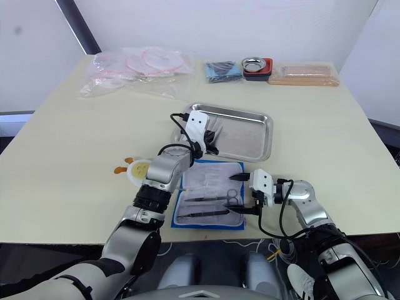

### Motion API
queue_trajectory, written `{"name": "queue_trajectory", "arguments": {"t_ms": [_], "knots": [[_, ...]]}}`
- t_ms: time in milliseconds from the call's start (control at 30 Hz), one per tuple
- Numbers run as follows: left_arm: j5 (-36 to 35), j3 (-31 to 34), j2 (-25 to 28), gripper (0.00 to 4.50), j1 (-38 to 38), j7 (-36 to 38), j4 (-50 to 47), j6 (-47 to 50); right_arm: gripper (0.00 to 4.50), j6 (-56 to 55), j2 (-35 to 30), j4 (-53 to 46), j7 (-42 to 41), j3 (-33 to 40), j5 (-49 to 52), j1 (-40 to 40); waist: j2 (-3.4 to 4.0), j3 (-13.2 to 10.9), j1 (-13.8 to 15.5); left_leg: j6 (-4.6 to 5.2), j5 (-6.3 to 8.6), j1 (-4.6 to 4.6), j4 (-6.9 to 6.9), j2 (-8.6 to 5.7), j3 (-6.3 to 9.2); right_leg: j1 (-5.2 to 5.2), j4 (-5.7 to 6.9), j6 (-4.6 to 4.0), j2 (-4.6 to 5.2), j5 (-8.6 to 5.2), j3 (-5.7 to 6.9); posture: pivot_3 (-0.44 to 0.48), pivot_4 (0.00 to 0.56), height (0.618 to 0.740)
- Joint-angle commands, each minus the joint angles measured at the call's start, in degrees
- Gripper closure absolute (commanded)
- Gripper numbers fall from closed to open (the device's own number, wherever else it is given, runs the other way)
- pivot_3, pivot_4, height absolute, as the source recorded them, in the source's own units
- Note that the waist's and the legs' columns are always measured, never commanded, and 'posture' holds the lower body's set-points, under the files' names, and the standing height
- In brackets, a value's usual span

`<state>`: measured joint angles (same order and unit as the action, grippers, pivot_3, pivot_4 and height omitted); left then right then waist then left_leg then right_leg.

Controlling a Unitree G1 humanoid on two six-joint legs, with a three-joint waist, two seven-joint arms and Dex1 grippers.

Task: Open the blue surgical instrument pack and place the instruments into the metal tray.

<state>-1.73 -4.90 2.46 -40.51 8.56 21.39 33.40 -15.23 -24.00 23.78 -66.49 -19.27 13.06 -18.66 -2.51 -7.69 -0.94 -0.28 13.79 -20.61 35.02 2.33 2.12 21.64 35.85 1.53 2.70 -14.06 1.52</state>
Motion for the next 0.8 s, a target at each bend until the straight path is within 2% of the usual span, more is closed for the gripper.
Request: {"name": "queue_trajectory", "arguments": {"t_ms": [33,467,500,533,567,733,800], "knots": [[0.5,0.9,-0.8,4.47,-2.2,-1.5,1.3,-2.1,0.00,3.7,-1.3,9.3,1.8,-4.7,-8.9,4.8,-0.01,0.0,0.0,0.00,0.00,0.00,0.00,0.00,0.00,0.00,0.00,0.03,0.00,0.02,0.01,0.000,0.150,0.740],[0.4,3.0,-1.2,4.47,-3.6,-2.3,6.8,-2.9,0.00,3.7,-1.2,9.4,2.1,-4.5,-8.9,4.8,0.01,0.0,0.0,-0.01,0.00,0.01,0.00,0.00,0.00,-0.02,0.00,0.06,0.01,0.04,0.04,0.000,0.150,0.740],[0.2,3.2,-1.3,3.63,-3.7,-2.2,7.0,-2.8,0.00,3.7,-1.2,9.4,2.1,-4.5,-8.8,4.9,0.01,0.0,0.0,-0.01,0.00,0.02,0.00,0.00,0.00,-0.03,0.00,0.06,0.01,0.04,0.05,0.000,0.150,0.740],[0.2,3.3,-1.2,3.53,-3.7,-2.2,7.1,-2.8,0.00,3.7,-1.2,9.4,2.2,-4.5,-8.8,4.9,0.01,0.0,0.0,-0.01,0.00,0.02,0.00,0.00,0.01,-0.03,0.00,0.06,0.01,0.04,0.05,0.000,0.150,0.740],[0.2,3.2,-1.2,3.23,-3.7,-2.1,7.1,-3.0,0.00,3.7,-1.2,9.3,2.2,-4.5,-8.8,4.9,0.01,0.0,0.0,-0.02,0.00,0.02,0.00,0.00,0.01,-0.03,0.00,0.07,0.01,0.04,0.05,0.000,0.150,0.740],[0.5,3.1,-1.1,1.15,-3.5,-2.2,6.6,-2.8,0.00,3.8,-1.0,9.2,2.3,-4.6,-8.8,5.1,0.01,0.0,0.0,-0.02,0.00,0.02,0.00,0.00,0.00,-0.03,0.00,0.10,0.01,0.06,0.05,0.000,0.150,0.740],[0.4,3.1,-0.9,1.15,-3.3,-2.1,6.2,-2.7,0.00,3.7,-0.9,9.2,2.3,-4.6,-8.8,5.1,0.01,0.0,0.0,-0.02,0.00,0.02,0.01,0.00,0.00,-0.03,0.00,0.11,0.01,0.06,0.05,0.000,0.150,0.740]]}}
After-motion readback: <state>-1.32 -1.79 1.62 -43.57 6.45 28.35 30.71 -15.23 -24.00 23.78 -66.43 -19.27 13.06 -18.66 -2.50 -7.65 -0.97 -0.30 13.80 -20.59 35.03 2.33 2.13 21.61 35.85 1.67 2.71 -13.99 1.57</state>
